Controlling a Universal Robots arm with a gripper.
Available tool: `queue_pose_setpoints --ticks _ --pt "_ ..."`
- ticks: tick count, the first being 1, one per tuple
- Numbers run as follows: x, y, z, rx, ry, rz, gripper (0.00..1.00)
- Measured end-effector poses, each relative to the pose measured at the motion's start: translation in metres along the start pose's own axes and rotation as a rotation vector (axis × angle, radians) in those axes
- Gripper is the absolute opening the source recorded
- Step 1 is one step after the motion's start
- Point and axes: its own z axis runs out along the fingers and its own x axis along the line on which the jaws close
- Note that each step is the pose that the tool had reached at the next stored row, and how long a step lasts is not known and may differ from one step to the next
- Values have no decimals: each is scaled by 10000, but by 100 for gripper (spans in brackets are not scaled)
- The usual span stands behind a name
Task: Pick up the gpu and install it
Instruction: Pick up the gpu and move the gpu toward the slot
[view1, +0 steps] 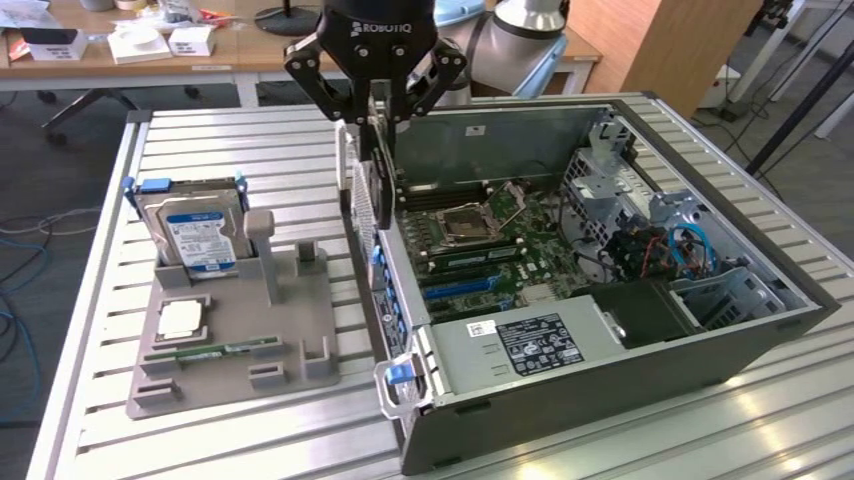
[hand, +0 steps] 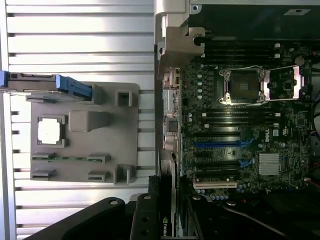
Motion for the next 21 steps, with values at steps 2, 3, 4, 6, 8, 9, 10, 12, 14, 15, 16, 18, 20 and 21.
queue_pose_setpoints --ticks 2,3,4,6,8,9,10,12,14,15,16,18,20,21 --pt "-30 1 0 1 5 1 26" --pt "-44 2 1 1 9 1 26" --pt "-60 2 1 1 13 1 26" --pt "-88 3 2 0 21 1 26" --pt "-125 5 3 0 27 1 26" --pt "-147 5 3 1 30 1 26" --pt "-168 6 3 1 31 1 26" --pt "-216 8 5 1 35 1 26" --pt "-273 10 5 1 39 2 26" --pt "-303 11 6 2 40 2 26" --pt "-336 13 6 2 42 2 26" --pt "-396 14 8 2 45 1 26" --pt "-454 17 9 1 48 2 26" --pt "-485 18 10 2 50 2 26"
